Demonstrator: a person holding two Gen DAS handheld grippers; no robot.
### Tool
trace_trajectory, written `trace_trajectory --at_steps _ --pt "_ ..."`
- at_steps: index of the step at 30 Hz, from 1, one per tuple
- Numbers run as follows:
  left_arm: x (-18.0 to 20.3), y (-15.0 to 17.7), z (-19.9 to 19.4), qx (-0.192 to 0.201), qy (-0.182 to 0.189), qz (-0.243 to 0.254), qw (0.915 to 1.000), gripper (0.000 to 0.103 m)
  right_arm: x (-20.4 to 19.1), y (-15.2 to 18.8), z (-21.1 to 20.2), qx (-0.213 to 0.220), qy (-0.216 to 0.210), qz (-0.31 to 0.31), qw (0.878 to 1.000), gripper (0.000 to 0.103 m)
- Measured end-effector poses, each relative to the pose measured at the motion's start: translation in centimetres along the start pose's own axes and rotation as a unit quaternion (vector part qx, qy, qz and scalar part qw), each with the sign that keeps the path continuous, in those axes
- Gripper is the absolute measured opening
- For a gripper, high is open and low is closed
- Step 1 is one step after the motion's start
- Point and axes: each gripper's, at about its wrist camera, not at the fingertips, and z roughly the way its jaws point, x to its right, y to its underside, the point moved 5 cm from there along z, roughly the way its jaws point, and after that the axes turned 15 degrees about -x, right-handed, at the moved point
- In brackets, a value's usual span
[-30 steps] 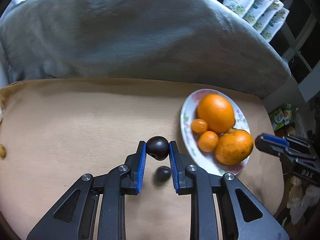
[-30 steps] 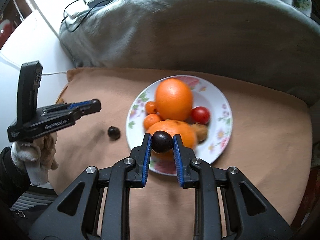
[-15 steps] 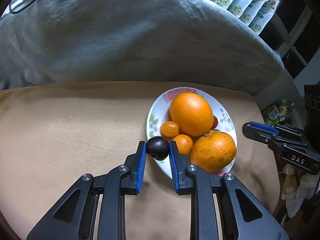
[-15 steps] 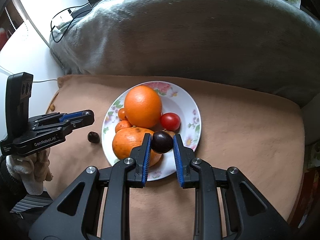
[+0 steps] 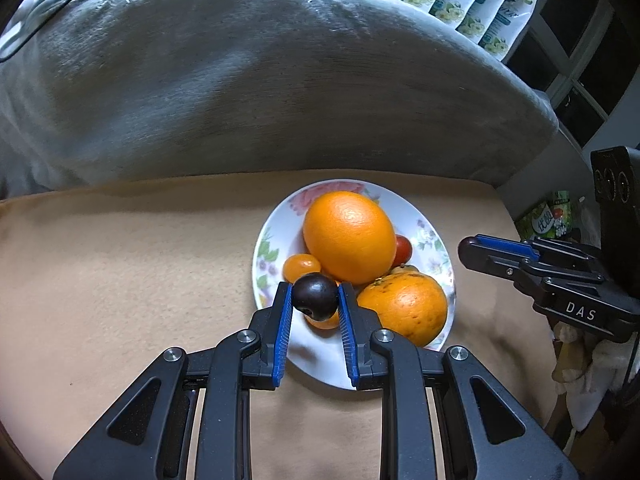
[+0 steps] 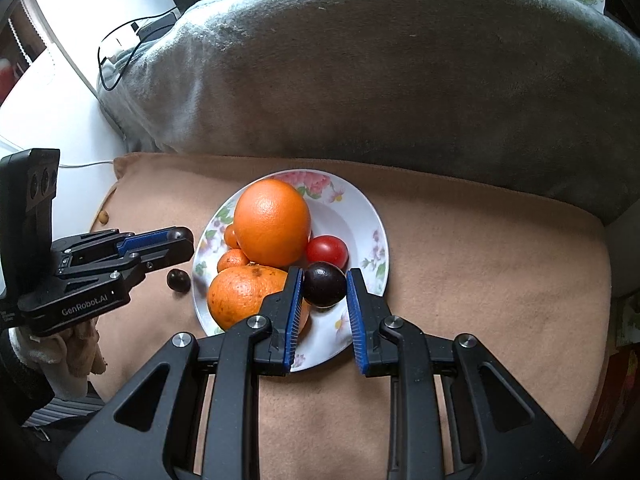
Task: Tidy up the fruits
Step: 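Carry the dark grapes in both grippers over the plate, then open both grippers to release the dark grapes onto the plate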
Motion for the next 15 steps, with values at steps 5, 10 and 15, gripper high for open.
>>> trace_trajectory --at_steps 5,10,15 --pt "0.25 -0.17 -0.14 0.0 0.002 0.004 1.0 0.021 0.11 0.0 -0.19 0.002 -0.002 0.0 1.0 0.023" --pt "0.81 -0.23 -0.18 -0.001 0.003 0.01 0.9999 0.022 0.15 -0.02 -0.2 0.003 -0.001 0.001 1.0 0.023" --pt "1.02 -0.26 -0.25 0.0 0.003 0.013 0.9999 0.022 0.24 -0.14 -0.3 0.004 0.001 0.003 1.0 0.027"
